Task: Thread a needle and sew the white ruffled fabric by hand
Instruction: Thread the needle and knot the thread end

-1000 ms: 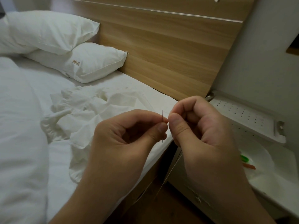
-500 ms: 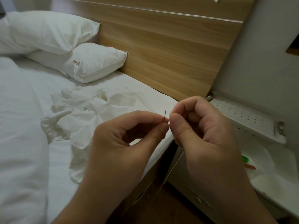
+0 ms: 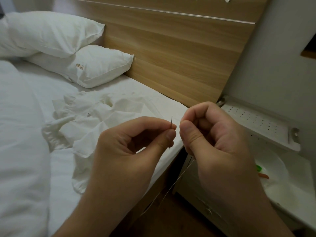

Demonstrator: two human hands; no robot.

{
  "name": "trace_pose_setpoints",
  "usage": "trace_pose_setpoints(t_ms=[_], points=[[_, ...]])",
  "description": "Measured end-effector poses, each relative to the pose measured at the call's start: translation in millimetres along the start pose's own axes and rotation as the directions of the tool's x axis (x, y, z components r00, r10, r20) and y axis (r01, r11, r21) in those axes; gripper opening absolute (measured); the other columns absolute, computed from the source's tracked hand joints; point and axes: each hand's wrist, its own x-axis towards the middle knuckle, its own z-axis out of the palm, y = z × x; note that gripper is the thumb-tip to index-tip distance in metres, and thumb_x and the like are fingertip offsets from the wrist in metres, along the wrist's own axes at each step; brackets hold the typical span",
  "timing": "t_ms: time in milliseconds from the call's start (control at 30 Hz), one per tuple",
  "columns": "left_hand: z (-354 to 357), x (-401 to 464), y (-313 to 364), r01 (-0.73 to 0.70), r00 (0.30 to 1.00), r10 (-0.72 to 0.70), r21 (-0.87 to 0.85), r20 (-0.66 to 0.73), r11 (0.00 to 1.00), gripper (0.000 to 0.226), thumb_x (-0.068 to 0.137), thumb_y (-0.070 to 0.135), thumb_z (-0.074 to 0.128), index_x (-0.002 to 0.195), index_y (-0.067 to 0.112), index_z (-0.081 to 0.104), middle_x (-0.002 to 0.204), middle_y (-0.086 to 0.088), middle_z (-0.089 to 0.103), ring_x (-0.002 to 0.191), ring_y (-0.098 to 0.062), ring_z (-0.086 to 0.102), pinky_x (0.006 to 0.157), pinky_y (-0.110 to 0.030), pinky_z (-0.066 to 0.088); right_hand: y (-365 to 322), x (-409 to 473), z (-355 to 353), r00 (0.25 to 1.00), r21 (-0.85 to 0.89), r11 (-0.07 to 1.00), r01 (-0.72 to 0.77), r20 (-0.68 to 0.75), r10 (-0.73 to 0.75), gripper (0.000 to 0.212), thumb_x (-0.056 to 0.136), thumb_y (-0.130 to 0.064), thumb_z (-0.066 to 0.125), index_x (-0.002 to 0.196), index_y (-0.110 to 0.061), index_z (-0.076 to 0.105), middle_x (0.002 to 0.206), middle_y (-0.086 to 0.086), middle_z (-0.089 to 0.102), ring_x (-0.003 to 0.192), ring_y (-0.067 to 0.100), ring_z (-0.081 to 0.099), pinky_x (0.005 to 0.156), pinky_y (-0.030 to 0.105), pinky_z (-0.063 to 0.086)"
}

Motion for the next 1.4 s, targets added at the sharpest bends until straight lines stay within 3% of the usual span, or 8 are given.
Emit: trace_pose_setpoints(t_ms=[500,700,900,1067,1400], points=[[-0.8,-1.7,-2.2,-0.017,0.998,0.016,0.022,0.052,1.000,0.019,0.088,0.006,0.083,0.100,0.021,0.082,0.088,0.006,0.082,0.084,-0.022,0.080,0.077,-0.034,0.067,0.0,0.6,1.1,1.000,-0.013,1.000,0.013,0.003,-0.013,0.013,0.098,-0.014,0.063,0.090,-0.024,0.065,0.071,0.001,0.064,0.057,0.011,0.053,0.049,0.029,0.046],[-0.2,-0.5,-0.5,-0.005,1.000,0.005,0.013,0.008,1.000,0.019,0.086,0.007,0.083,0.097,0.023,0.082,0.082,0.008,0.080,0.078,-0.020,0.079,0.075,-0.027,0.064,-0.2,-0.3,-0.2,1.000,-0.029,1.000,0.011,-0.006,-0.012,0.009,0.096,-0.018,0.062,0.090,-0.025,0.065,0.073,0.004,0.063,0.060,0.017,0.055,0.051,0.035,0.048],[-0.4,-0.5,-0.2,0.004,1.000,-0.004,0.017,0.007,1.000,0.019,0.085,0.009,0.082,0.097,0.023,0.082,0.082,0.009,0.081,0.078,-0.018,0.080,0.074,-0.024,0.063,0.3,0.5,-0.5,1.000,-0.026,1.000,-0.002,-0.011,0.002,0.007,0.094,-0.021,0.061,0.090,-0.025,0.065,0.075,0.002,0.064,0.063,0.015,0.057,0.052,0.027,0.049],[0.1,-0.2,-0.5,-0.010,1.000,0.009,0.023,0.015,1.000,0.020,0.086,0.007,0.082,0.097,0.024,0.081,0.082,0.009,0.080,0.078,-0.019,0.080,0.074,-0.026,0.064,0.3,0.8,1.3,1.000,-0.028,1.000,-0.002,-0.015,0.002,0.006,0.094,-0.021,0.061,0.090,-0.025,0.065,0.075,0.003,0.065,0.063,0.022,0.058,0.053,0.041,0.050],[-0.2,-1.0,-2.2,-0.014,0.999,0.013,0.026,0.035,1.000,0.017,0.087,0.010,0.085,0.098,0.023,0.082,0.084,0.008,0.081,0.080,-0.019,0.080,0.075,-0.030,0.065,0.7,-0.3,0.3,1.000,-0.027,1.000,0.012,0.000,-0.012,0.011,0.097,-0.016,0.062,0.091,-0.024,0.065,0.073,0.003,0.064,0.060,0.020,0.055,0.050,0.040,0.047]])
